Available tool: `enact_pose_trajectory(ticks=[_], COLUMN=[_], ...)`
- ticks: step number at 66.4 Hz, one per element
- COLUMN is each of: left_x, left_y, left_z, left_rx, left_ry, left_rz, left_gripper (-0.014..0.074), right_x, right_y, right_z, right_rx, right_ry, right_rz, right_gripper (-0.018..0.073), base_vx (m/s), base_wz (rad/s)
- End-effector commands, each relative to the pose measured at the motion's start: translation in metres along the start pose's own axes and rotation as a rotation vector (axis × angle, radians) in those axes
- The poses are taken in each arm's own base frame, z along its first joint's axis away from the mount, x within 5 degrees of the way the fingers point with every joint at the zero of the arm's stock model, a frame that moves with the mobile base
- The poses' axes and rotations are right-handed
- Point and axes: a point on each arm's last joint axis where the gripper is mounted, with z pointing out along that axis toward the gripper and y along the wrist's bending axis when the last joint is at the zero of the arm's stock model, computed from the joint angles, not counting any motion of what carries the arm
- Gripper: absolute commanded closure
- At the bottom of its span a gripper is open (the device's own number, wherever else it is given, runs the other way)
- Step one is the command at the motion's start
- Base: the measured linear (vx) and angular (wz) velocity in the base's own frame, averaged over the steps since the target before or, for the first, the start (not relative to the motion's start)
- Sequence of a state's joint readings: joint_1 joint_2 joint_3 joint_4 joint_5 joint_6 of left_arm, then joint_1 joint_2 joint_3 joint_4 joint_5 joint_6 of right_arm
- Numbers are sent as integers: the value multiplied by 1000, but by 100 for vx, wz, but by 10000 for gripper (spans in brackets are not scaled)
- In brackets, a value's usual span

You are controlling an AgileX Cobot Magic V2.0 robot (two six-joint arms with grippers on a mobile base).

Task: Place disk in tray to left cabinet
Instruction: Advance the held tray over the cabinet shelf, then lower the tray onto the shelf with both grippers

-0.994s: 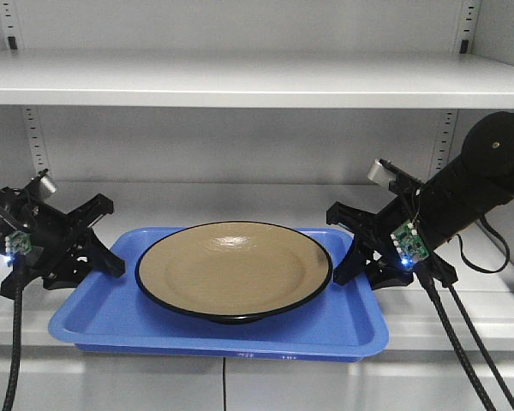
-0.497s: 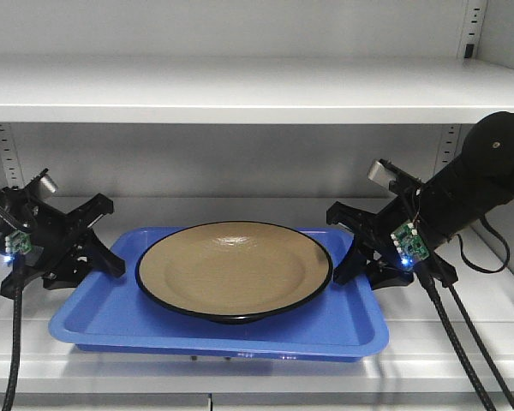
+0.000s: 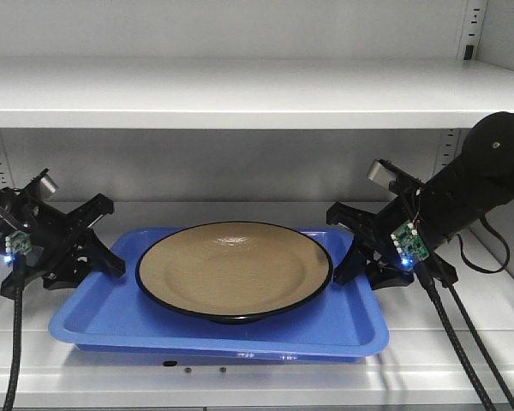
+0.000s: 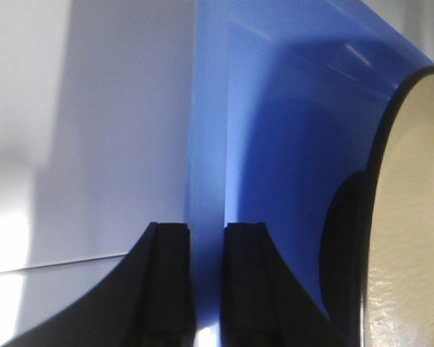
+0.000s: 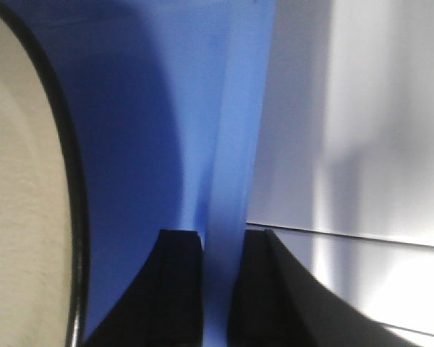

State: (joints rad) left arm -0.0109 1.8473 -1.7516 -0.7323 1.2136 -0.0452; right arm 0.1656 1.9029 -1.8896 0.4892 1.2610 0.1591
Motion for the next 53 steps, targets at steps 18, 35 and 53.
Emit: enact_pose_trajectory(ticks=[18, 35, 53], left_x=[14, 9, -5], left_y=[-47, -46, -42], left_z=[-25, -24, -25], left_rx=[215, 215, 167], left_ry=[3, -47, -203], left_rz=[3, -2, 7], left_gripper=[596, 596, 596], right_x=[6, 1, -14], right_y=[39, 39, 29], right_z=[-32, -32, -8], right_rx=[-204, -203, -189], right_ry=[-79, -134, -175], right_rz=[-18, -16, 10], right_gripper=[565, 565, 563], base_vx=[0, 0, 0], base_wz=[0, 0, 0])
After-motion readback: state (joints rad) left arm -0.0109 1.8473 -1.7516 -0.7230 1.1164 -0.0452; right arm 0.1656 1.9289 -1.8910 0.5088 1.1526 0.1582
